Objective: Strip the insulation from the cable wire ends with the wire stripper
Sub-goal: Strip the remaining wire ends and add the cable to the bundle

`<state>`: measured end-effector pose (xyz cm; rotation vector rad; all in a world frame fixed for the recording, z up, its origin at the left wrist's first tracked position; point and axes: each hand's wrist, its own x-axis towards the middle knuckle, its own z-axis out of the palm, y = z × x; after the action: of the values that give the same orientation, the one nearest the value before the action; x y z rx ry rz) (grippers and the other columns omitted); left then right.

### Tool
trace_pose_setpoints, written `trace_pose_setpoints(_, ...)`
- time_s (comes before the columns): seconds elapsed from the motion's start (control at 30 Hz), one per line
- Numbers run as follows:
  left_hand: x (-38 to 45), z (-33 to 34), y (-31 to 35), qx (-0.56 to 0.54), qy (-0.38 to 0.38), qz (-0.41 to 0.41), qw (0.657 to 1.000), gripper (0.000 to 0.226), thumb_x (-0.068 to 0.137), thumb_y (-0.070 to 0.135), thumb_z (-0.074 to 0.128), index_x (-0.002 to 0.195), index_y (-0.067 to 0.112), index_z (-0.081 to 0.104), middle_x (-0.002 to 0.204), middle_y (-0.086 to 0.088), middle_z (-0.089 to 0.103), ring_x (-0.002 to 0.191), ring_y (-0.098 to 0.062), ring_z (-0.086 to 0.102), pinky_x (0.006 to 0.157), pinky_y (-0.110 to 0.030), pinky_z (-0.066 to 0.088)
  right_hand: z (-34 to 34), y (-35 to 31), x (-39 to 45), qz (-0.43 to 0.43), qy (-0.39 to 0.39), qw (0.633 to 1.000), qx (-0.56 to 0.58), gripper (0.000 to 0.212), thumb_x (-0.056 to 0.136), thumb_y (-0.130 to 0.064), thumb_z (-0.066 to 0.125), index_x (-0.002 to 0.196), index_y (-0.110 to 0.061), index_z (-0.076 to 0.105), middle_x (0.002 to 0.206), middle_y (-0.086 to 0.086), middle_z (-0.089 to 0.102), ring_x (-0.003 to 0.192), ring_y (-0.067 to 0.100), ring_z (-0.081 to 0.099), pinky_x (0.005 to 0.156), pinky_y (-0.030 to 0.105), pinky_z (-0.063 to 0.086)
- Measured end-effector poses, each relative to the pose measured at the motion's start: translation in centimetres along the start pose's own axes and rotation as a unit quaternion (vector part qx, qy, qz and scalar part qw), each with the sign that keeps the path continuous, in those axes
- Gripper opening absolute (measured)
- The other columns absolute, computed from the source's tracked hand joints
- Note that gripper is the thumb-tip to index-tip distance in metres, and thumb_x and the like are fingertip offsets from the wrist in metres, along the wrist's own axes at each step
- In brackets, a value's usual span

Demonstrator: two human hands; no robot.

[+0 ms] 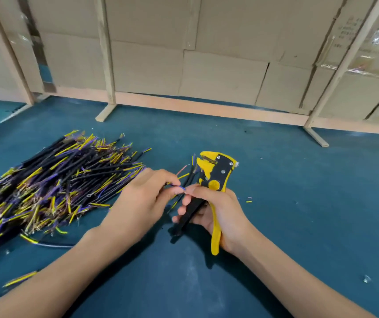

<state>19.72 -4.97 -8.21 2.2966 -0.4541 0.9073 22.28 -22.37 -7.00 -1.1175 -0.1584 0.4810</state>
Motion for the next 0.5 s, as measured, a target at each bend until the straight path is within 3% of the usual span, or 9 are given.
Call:
trace_pose_setpoints(0.1,0.0,0.1,-0.2,-0.011,0.005,-0.011,1.000,0.012,0.091,0.020,0.067,0.095,0.012,0.074,0.085,0.005,0.067,0.077,-0.022,0.058,0.070,-0.036,0.049,0.1,0.3,0.4,-0.001,-0.001,1.000,0.009,0.011,0.080,-0.005,0.071,0.081,0.005,0.068,0.072,0.020,0.057,0.063,0.035,0.059,0.072,0.056,0.057)
trace_pose_setpoints(0.27,-0.4,1.0,0.3,0.016,0.045,-0.019,0.999,0.014,0.094,0.016,0.065,0.101,0.013,0.077,0.088,0.004,0.069,0.077,-0.027,0.060,0.063,-0.043,0.052,-1.0,0.2,-1.1,0.021,-0.051,0.998,0.013,0.015,0.089,-0.011,0.068,0.082,0.003,0.066,0.072,0.020,0.057,0.062,0.034,0.059,0.073,0.057,0.056)
trace_pose_setpoints(0.5,-0.2,0.5,-0.5,0.021,0.110,-0.001,0.994,0.014,0.095,0.015,0.066,0.104,0.014,0.077,0.095,0.006,0.069,0.082,-0.023,0.058,0.073,-0.043,0.050,-1.7,-0.6,-2.4,0.092,-0.141,0.985,-0.050,0.015,0.090,-0.012,0.065,0.084,0.002,0.064,0.072,0.020,0.059,0.063,0.034,0.061,0.074,0.057,0.056)
